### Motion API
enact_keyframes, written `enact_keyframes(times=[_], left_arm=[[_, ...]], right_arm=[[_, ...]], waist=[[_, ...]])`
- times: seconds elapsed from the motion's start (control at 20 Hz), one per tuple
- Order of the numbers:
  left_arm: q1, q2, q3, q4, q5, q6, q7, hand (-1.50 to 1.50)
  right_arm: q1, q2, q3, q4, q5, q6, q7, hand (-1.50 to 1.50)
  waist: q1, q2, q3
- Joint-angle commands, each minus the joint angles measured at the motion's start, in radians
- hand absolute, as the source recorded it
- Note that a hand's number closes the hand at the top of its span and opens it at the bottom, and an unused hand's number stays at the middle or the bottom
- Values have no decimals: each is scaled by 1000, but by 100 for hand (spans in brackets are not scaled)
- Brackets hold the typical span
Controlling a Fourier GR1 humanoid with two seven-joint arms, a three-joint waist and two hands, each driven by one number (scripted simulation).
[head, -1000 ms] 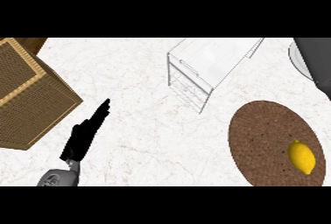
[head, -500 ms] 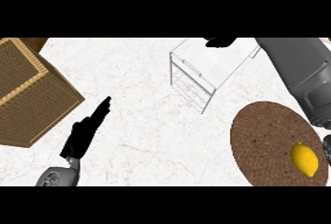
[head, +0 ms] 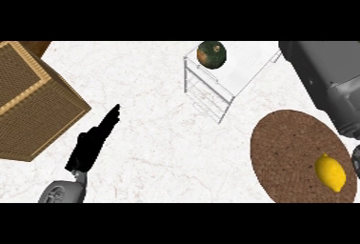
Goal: Pick the squash from the placemat and place it in the tiered shelf
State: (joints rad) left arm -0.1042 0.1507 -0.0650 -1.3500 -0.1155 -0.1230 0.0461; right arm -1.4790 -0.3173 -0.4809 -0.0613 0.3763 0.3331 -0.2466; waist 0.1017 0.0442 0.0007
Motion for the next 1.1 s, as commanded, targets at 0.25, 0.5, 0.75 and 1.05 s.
enact_keyframes(times=[0.25, 0.5, 0.75, 1.05], left_arm=[[38, -22, -20, -23, -11, 14, 0, 0], [18, -9, -3, -15, -12, 18, -7, 0], [23, -21, -8, -10, -10, 19, -15, 0], [-21, -15, 2, -18, -2, 11, 24, 0]], right_arm=[[31, -174, -160, -67, -149, -169, 33, -150], [90, -321, -178, -64, -152, -228, 98, -150], [173, -422, -175, -67, -148, -99, 71, -150], [223, -499, -174, -85, -146, 24, 7, -150]], waist=[[-6, -1, 1], [-7, 10, 2], [-8, 13, 5], [-1, 18, 7]])
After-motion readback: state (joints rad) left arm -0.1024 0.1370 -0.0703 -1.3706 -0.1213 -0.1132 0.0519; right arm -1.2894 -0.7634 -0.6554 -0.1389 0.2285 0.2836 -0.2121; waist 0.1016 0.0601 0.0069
